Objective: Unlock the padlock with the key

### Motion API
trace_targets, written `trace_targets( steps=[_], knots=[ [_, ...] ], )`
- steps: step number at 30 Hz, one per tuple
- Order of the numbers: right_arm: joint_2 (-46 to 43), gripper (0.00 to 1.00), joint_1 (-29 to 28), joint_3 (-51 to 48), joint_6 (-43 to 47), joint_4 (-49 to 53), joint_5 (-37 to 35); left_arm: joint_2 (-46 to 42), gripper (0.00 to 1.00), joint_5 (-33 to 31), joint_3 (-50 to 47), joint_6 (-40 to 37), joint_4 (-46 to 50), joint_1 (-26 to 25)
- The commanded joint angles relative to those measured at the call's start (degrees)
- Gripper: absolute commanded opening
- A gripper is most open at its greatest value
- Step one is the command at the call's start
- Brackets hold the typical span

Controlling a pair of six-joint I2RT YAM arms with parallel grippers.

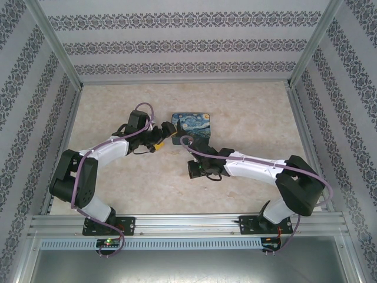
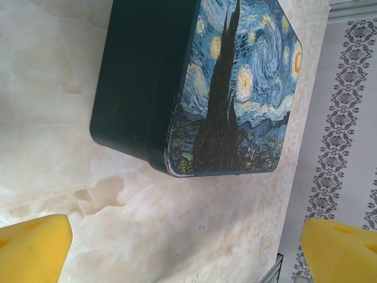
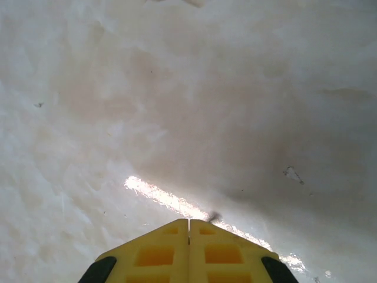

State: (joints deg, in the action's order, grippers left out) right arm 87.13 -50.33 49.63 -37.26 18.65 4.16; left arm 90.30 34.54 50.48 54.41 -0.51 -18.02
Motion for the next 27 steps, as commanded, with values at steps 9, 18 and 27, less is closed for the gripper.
trace_targets(
  steps=[9,18,27],
  knots=[
    [-9.5,0.00,4.0,-1.1,-7.1,-3.6,-0.7,0.0,1.00,7.1,-1.5,8.6,-7.0,-0.7],
    [-15.8,0.00,7.7,1.3,-11.2,-7.1,-0.9,2.0,0.70,13.5,-3.4,28.3,-24.9,-2.8],
    [-13.5,0.00,8.1,7.7,-12.3,-10.7,-0.2,5.0,0.55,14.6,-2.0,40.1,-34.9,-6.5]
  ],
)
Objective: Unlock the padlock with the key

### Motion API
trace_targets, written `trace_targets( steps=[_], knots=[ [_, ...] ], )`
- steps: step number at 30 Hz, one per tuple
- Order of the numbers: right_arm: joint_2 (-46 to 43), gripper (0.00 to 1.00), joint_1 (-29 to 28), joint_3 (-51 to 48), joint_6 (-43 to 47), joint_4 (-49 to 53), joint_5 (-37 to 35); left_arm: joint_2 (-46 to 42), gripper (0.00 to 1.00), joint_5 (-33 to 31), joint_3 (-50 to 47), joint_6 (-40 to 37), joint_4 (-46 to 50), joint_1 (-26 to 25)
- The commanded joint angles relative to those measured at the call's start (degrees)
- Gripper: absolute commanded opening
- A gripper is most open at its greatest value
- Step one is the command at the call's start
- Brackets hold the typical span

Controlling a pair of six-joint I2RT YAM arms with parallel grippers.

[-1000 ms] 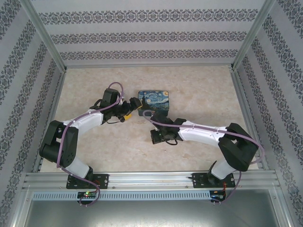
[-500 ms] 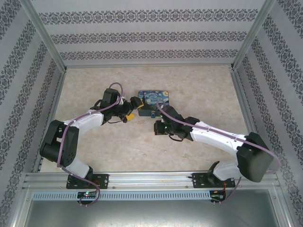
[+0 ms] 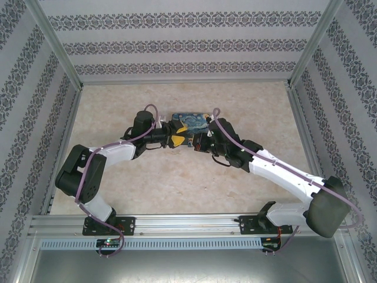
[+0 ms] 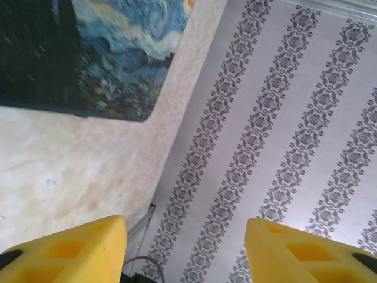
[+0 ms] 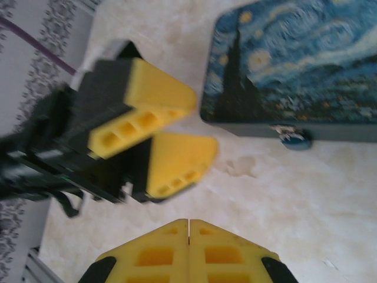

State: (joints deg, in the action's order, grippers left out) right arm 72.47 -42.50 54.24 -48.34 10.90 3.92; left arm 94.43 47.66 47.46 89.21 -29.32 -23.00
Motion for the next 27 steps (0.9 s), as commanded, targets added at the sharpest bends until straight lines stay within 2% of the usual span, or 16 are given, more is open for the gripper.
trace_targets(
  steps=[1,9,12,17,20,27],
  knots=[
    [1.8,0.00,0.2,3.8,-1.3,-3.4,0.3,1.1,0.54,1.4,1.2,6.1,-6.8,-1.8],
    [5.3,0.00,0.3,6.1,-1.0,-4.6,0.7,0.6,0.33,0.4,1.7,11.4,-12.4,-3.8],
    [5.5,0.00,0.6,5.3,-1.1,-5.0,0.6,-0.1,0.20,0.2,1.8,11.6,-12.4,-3.8],
    [4.6,0.00,0.9,3.8,-1.4,-5.3,0.3,-0.4,0.05,0.0,1.6,12.0,-12.5,-3.8],
    [3.8,0.00,1.1,2.8,-1.7,-5.3,0.2,-0.3,0.00,-0.3,1.4,11.6,-12.3,-3.8],
    [1.6,0.00,1.7,-0.3,-2.2,-5.2,-0.1,-1.0,0.00,-1.4,2.5,7.7,-9.2,-3.8]
  ],
)
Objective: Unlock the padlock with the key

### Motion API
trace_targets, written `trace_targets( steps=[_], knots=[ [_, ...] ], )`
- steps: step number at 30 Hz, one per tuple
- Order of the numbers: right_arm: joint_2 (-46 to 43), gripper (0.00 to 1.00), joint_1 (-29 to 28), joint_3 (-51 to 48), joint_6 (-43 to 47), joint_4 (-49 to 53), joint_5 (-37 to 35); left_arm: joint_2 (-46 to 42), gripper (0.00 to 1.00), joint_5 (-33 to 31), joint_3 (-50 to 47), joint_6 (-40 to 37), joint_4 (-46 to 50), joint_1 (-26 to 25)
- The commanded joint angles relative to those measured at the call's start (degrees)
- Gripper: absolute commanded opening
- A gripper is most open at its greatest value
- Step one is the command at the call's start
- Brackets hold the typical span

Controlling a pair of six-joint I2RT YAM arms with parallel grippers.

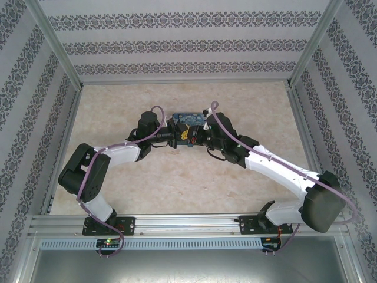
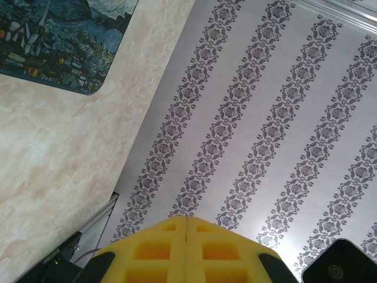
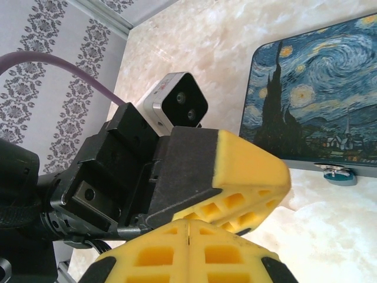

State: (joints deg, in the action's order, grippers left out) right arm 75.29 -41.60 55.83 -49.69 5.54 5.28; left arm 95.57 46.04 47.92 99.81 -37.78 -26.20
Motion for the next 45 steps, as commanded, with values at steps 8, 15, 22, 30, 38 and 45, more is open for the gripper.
trace_targets(
  steps=[8,15,22,30,38,45],
  knots=[
    [-1.7,0.05,1.1,-3.1,-1.5,-0.6,-2.0,-4.0,0.00,-1.6,4.1,-7.7,1.8,-0.5],
    [-3.7,0.63,1.4,-5.0,-2.6,-1.0,-4.1,-4.7,0.00,-2.4,5.2,-12.1,4.6,-0.4],
    [-4.6,0.64,1.9,-6.1,-3.1,-3.0,-3.1,-5.9,0.00,-3.0,7.1,-17.9,9.4,-0.5],
    [-9.2,0.66,3.8,-9.7,-4.4,-7.8,-2.1,-7.1,0.00,-3.7,9.3,-23.2,16.0,-0.5],
    [-12.5,0.61,6.7,-11.2,-0.3,-11.1,5.2,-7.3,0.00,-4.0,10.7,-28.4,18.0,-0.4],
    [-9.1,0.56,7.3,-9.6,-0.7,-15.2,10.8,-7.2,0.00,-3.6,11.2,-29.5,17.1,-0.5]
  ],
)
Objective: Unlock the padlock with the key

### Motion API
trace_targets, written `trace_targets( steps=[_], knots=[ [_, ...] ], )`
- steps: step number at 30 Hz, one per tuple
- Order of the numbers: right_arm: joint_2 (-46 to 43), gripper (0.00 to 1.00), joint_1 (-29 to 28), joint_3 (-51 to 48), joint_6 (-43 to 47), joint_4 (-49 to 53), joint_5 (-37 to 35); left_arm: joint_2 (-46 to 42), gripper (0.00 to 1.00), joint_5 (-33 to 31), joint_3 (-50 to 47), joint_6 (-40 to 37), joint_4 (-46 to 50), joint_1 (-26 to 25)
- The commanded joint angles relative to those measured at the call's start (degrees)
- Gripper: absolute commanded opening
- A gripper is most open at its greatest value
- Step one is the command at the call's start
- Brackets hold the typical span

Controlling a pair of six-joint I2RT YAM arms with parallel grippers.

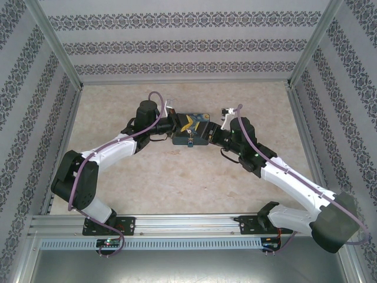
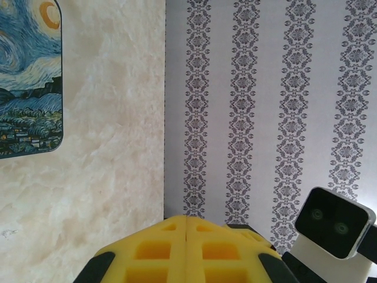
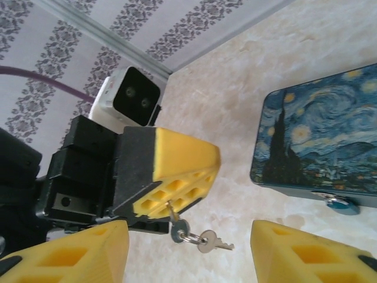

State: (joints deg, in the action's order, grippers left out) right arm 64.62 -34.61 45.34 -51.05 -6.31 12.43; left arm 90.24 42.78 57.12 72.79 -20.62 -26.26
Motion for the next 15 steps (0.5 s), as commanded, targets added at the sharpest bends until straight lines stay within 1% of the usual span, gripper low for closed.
trace_targets(
  steps=[1,8,15],
  knots=[
    [2.4,0.55,0.3,1.0,0.1,-4.0,3.9,-1.8,0.00,-0.3,2.0,-2.4,-0.1,-0.4],
    [7.2,0.52,0.3,0.5,-3.4,-10.5,6.3,-2.3,0.00,-0.5,1.8,-2.4,-0.2,-0.4],
    [9.9,0.46,-0.1,-0.2,-5.6,-14.8,8.1,-2.2,0.00,-0.8,1.8,-2.3,-0.3,-0.4]
  ],
)
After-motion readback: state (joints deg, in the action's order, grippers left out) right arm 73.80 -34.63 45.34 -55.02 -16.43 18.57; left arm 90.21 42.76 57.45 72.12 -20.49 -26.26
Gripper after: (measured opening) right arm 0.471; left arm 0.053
